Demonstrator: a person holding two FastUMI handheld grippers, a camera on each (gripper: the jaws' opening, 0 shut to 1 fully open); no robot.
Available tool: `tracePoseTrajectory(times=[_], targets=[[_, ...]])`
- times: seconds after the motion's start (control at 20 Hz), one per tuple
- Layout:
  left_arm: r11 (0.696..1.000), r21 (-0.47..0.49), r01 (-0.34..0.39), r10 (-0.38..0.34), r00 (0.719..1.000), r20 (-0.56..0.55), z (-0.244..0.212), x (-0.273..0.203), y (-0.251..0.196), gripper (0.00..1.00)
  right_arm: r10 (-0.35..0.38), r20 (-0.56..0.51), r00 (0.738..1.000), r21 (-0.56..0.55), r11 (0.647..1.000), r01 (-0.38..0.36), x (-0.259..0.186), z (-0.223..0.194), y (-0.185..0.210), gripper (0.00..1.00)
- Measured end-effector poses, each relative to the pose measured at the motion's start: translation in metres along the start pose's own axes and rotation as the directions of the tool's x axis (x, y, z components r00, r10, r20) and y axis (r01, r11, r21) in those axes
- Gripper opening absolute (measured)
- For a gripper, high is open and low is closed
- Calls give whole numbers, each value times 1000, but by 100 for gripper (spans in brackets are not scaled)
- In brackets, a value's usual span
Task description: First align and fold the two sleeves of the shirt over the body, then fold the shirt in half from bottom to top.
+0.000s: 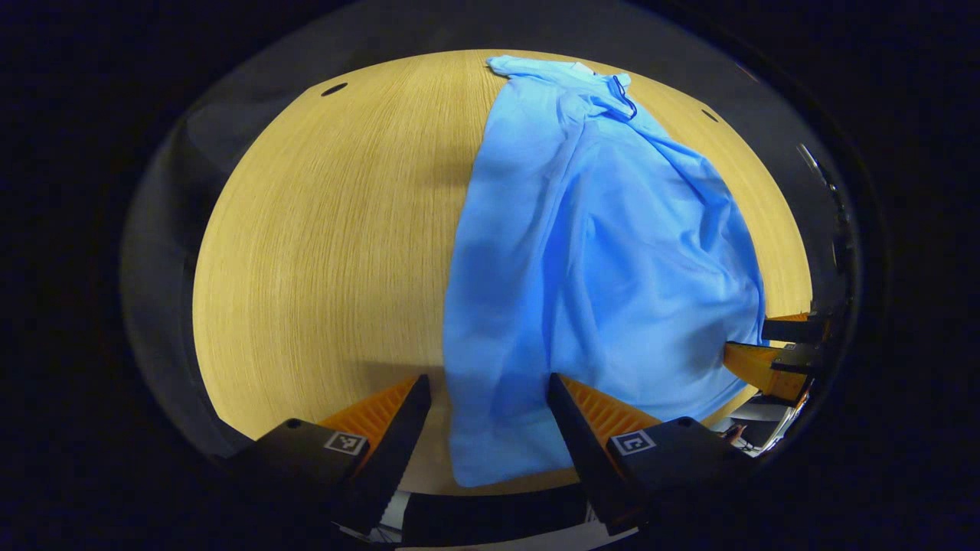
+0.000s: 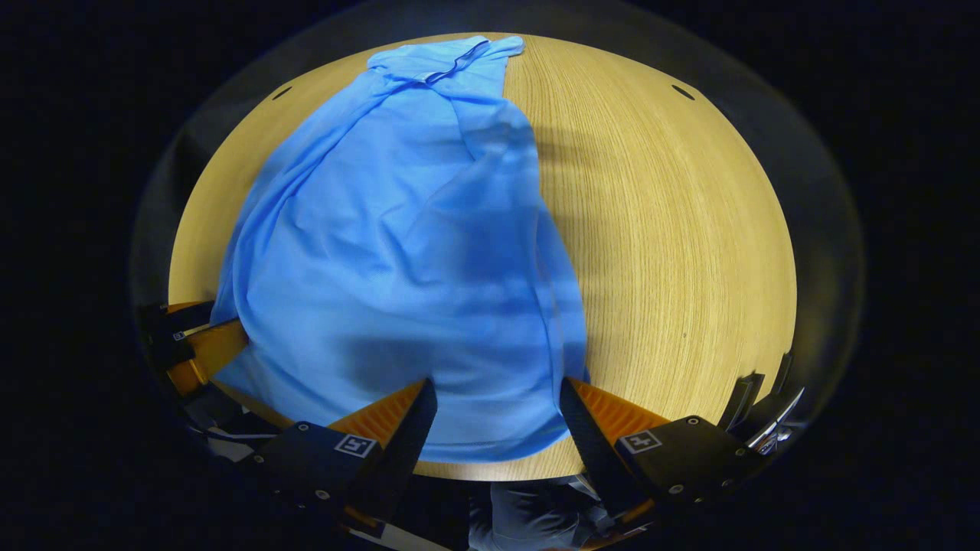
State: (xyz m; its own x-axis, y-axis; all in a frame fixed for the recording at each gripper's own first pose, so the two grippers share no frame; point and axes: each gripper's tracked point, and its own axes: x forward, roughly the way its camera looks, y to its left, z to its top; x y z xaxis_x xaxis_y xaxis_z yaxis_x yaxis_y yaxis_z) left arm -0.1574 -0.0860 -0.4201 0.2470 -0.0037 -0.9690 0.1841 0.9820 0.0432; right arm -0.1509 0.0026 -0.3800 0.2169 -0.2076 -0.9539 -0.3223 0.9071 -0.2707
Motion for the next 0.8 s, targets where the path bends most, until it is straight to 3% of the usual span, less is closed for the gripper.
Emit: tracePoseTrajectory(times=[0.25, 0.35, 0.45, 0.5, 0.55, 0.6, 0.7, 0.8], targets=[[1000, 14, 5, -5, 1000, -5, 7, 0, -2, 94, 23, -23, 999, 14, 1000, -23, 1, 0, -1, 97], [1000, 8, 16, -16, 1000, -3, 9, 1, -4, 77, 20, -34, 999, 10, 1000, -20, 2, 1, 2, 78], [999, 15, 38, -38, 999, -8, 11, 2, -8, 67, 14, -36, 999, -12, 1000, -14, 2, 3, 3, 46], [998, 13, 59, -59, 998, -11, 10, 3, -13, 67, 11, -29, 1000, -26, 1000, -12, 1, 7, 3, 32], [998, -3, 66, -66, 998, -14, 11, 2, -14, 40, 7, -22, 1000, -24, 1000, -7, 2, 9, 3, 28], [996, 7, 87, -87, 996, 2, 16, 3, -17, 13, 15, -10, 1000, -18, 1000, -15, 0, 13, 6, 7], [994, -2, 107, -107, 994, 8, 22, 4, -19, 5, 42, 9, 999, -8, 999, -42, 2, 22, 10, 1], [996, 6, 85, -85, 996, 18, 33, 4, -12, 4, 57, 20, 998, 6, 998, -57, -3, 32, 10, 1]])
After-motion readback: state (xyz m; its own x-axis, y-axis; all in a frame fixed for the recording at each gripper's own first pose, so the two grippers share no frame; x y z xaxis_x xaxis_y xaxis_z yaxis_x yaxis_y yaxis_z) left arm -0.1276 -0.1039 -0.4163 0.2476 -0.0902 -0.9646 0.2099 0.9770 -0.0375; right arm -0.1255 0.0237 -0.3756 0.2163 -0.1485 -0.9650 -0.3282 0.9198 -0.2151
